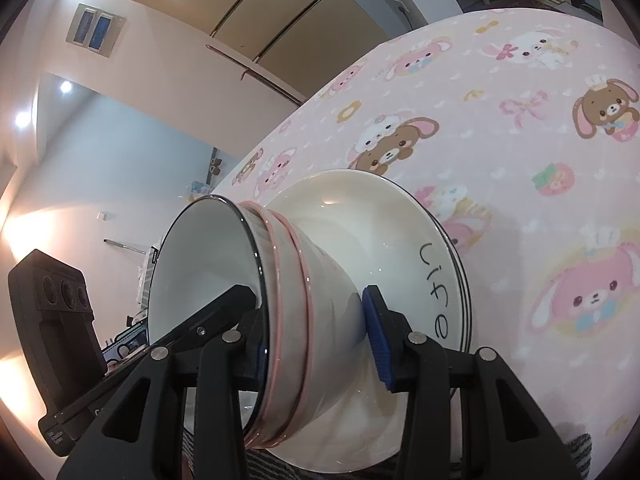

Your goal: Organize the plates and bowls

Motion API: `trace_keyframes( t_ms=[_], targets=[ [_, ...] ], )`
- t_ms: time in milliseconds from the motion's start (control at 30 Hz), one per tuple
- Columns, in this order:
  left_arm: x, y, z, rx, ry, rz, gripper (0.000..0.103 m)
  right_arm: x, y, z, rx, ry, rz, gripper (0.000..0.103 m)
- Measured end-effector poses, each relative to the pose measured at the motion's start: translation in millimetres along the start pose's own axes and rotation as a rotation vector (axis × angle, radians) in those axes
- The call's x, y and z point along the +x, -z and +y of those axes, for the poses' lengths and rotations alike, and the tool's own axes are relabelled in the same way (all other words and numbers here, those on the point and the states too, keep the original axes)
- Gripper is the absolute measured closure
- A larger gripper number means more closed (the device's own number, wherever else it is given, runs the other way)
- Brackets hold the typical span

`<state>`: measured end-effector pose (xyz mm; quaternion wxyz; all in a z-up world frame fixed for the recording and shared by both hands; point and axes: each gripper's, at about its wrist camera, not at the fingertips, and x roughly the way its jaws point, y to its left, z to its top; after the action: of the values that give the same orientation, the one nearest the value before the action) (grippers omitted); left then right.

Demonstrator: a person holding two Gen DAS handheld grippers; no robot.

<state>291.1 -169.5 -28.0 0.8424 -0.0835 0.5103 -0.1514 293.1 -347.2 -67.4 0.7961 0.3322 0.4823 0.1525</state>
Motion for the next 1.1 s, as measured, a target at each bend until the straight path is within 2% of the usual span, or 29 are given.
trace_keyframes(
  t_ms=[100,233,300,400,467,567,633,733,833,933,967,1000,1100],
  targets=[
    [-16,3,-9,0.071,-0.065,-0.087,0.064,1,0,1,-0.009,0.027,0.023,0.058],
    [-31,5,-4,0.064,-0.049,-0.129,0.061,-4,0,-4,-0.007,0.009,0.012,0.056],
    [-41,7,-5,0.09,-0.088,-0.183,0.061,-11,-2,-2,-0.027,0.018,-0.02,0.055],
    [-57,13,-4,0.118,-0.107,-0.263,0.054,-26,-5,7,-0.091,0.073,-0.092,0.044],
    [-70,21,-4,0.132,-0.106,-0.297,0.054,-36,-4,12,-0.138,0.094,-0.111,0.036],
    [-95,42,-10,0.213,-0.148,-0.401,0.054,-56,1,16,-0.19,0.106,-0.13,0.034],
    [-113,56,-11,0.238,-0.169,-0.482,0.054,-73,6,21,-0.238,0.147,-0.193,0.032],
    [-136,73,-12,0.262,-0.182,-0.561,0.053,-97,19,33,-0.314,0.193,-0.295,0.028],
    [-157,92,-17,0.294,-0.195,-0.638,0.045,-116,34,49,-0.382,0.185,-0.357,0.025],
    [-181,116,-23,0.333,-0.208,-0.769,0.036,-126,57,71,-0.479,0.199,-0.405,0.025],
    [-189,125,-24,0.347,-0.205,-0.81,0.025,-130,68,77,-0.5,0.201,-0.435,0.025],
    [-198,134,-25,0.354,-0.203,-0.853,0.019,-133,77,83,-0.52,0.195,-0.461,0.025],
    [-216,155,-28,0.382,-0.196,-0.945,0.017,-144,103,98,-0.563,0.168,-0.535,0.024]
  ],
)
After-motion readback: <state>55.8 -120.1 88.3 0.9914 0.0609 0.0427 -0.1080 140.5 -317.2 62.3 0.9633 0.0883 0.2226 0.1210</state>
